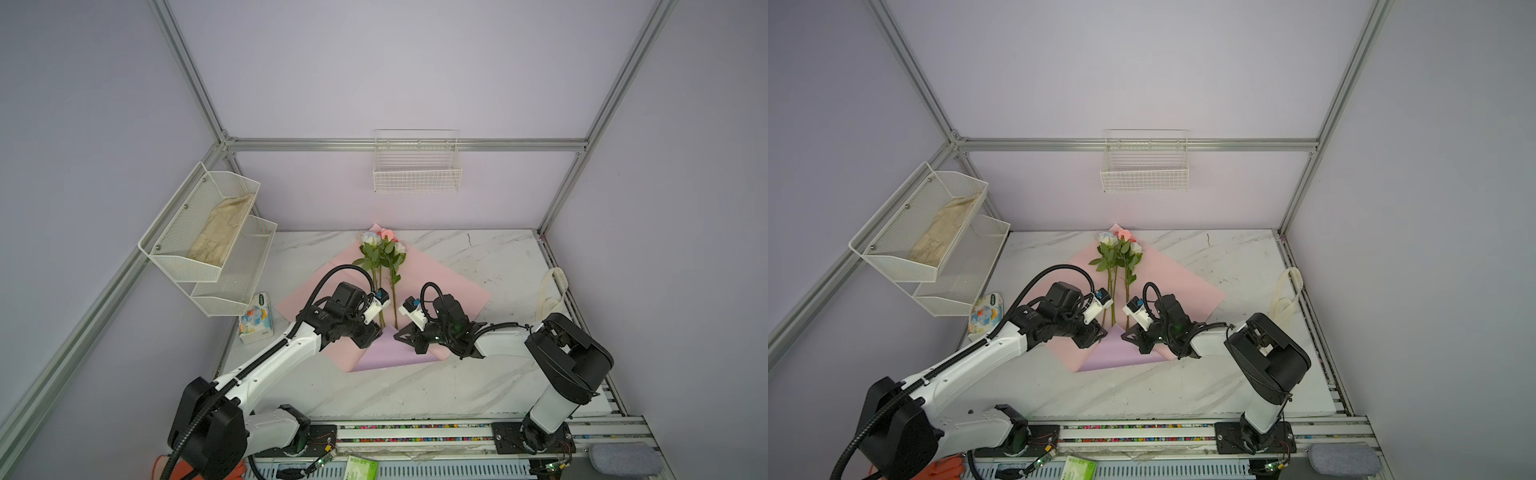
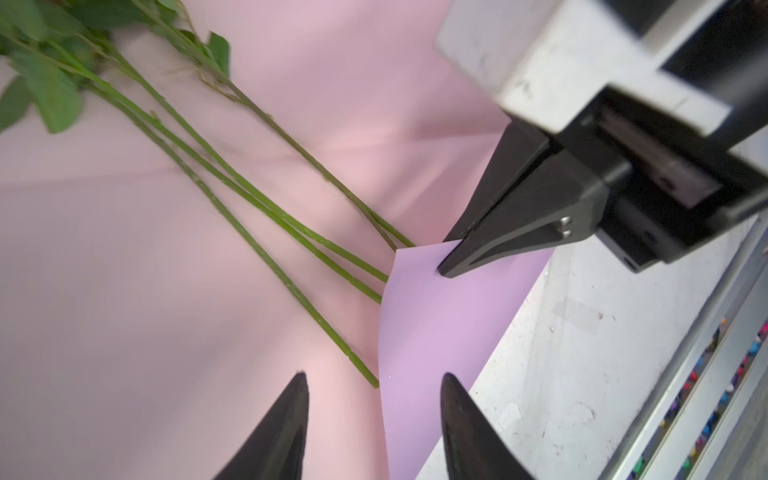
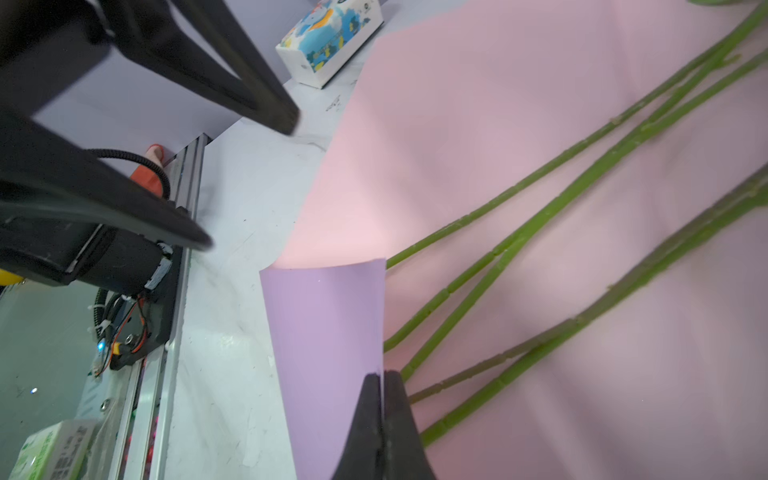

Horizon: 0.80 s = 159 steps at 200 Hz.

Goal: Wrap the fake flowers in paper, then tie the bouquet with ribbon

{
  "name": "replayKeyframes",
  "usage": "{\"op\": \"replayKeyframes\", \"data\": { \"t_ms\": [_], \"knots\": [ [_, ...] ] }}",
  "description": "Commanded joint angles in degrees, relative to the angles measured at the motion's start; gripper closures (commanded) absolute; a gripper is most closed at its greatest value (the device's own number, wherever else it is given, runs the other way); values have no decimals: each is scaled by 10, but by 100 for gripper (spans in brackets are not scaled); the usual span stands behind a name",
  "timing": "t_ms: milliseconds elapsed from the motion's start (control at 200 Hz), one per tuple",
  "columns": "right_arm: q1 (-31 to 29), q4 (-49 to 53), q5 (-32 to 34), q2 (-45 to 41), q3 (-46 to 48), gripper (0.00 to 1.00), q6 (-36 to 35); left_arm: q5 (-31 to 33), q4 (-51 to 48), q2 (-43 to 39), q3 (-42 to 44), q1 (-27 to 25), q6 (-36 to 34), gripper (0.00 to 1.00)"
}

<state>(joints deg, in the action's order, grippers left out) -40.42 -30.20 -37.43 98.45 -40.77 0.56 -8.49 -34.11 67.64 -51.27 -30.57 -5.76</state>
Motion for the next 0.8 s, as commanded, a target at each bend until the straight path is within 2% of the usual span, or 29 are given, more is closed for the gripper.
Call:
{"op": "replayKeyframes", "data": {
  "t_ms": [0, 100, 265, 380, 590, 790],
  "knots": [
    [17, -25, 31, 16, -18, 100, 17, 29, 34, -27, 13, 0, 75, 51],
    [23, -31, 37, 29, -26, 100, 24, 37, 28, -39, 25, 0, 102, 53],
    [28, -37, 45, 55, -46, 100, 31, 13, 27, -38, 32, 1, 148, 57],
    [32, -41, 51, 68, -57, 100, 35, -5, 24, -17, 30, 1, 195, 57],
    [39, -38, 26, 92, -82, 100, 38, -62, 23, 40, 22, 1, 238, 57],
    [39, -26, 25, 108, -90, 100, 36, -75, 56, 60, 43, 1, 277, 60]
  ]
}}
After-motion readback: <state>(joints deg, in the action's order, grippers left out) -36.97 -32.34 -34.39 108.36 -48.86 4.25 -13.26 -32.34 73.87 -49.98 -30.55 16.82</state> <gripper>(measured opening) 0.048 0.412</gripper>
